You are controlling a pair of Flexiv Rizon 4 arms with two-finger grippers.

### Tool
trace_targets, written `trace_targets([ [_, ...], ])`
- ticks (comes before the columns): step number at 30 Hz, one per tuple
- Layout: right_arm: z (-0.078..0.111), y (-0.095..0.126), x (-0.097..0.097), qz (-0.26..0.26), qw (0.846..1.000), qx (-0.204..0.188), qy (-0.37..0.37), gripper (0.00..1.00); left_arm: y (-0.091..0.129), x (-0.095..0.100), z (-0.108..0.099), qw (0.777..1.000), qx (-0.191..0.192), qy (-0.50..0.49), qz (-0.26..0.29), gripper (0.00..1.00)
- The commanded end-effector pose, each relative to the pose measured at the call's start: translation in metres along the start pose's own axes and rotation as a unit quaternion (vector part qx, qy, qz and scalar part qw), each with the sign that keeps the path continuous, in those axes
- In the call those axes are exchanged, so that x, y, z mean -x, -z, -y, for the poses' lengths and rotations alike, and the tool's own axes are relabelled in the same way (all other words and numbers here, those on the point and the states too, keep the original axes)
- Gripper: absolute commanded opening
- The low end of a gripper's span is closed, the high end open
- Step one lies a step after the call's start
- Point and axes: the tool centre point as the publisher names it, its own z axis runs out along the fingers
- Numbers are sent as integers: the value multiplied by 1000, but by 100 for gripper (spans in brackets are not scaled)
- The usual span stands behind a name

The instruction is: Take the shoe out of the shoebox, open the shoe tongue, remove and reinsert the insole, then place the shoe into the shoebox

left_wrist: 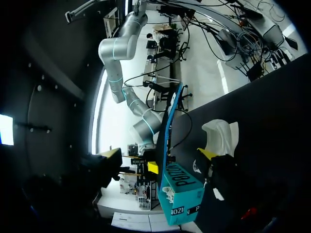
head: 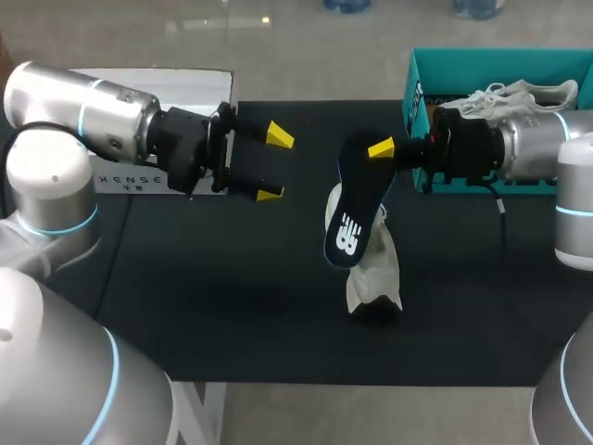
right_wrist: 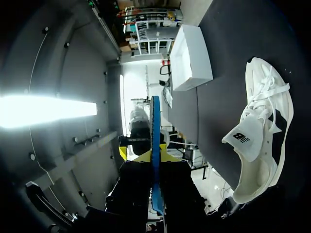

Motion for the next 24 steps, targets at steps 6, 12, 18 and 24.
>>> trace_targets([
  [6,1,0,0,1,1000,1,0,0,-48,-1,-1,999,23,-21,11,100],
  [12,1,0,0,1,1000,1,0,0,-71,-1,-3,999,18,-23,20,100],
  [18,1,0,0,1,1000,1,0,0,-81,-1,-5,999,16,-28,27,100],
  [24,1,0,0,1,1000,1,0,0,-86,1,-10,999,21,-33,28,71],
])
